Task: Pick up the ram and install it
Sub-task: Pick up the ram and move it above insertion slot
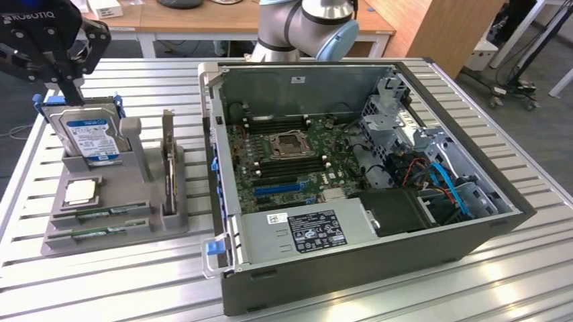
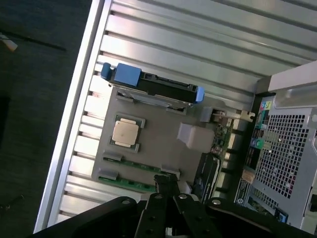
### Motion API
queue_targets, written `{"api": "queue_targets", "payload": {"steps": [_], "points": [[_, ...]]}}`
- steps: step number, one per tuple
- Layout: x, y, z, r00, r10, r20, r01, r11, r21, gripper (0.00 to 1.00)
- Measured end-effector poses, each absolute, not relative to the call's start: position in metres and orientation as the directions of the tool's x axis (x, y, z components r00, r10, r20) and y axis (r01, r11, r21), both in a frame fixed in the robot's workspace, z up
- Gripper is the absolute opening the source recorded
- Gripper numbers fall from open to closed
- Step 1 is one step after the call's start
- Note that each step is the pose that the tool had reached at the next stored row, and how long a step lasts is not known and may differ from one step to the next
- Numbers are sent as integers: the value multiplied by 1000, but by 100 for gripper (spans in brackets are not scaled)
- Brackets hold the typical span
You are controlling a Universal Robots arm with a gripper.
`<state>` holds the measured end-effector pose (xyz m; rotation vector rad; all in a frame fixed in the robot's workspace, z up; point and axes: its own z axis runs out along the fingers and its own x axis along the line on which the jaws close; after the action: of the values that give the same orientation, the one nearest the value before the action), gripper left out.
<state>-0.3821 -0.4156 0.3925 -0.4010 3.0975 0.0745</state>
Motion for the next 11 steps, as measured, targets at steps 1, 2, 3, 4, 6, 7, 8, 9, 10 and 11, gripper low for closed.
{"api": "queue_targets", "payload": {"steps": [1, 2, 3, 4, 6, 7, 8, 9, 10, 11], "points": [[-382, -416, 392, -962, -271, -23, -272, 961, 45, 10], [-382, -416, 392, -958, -287, -23, -288, 957, 45, 10], [-382, -416, 392, -952, -304, -23, -305, 951, 45, 10], [-382, -416, 392, -946, -322, -23, -323, 945, 45, 10], [-382, -416, 392, -935, -354, -23, -355, 934, 45, 10], [-382, -416, 392, -929, -370, -23, -371, 927, 45, 10], [-382, -416, 392, -922, -387, -23, -387, 921, 45, 10], [-382, -416, 392, -915, -403, -23, -403, 914, 45, 10], [-382, -416, 392, -907, -420, -23, -420, 906, 45, 10], [-382, -416, 392, -900, -435, -23, -436, 899, 45, 10]]}}
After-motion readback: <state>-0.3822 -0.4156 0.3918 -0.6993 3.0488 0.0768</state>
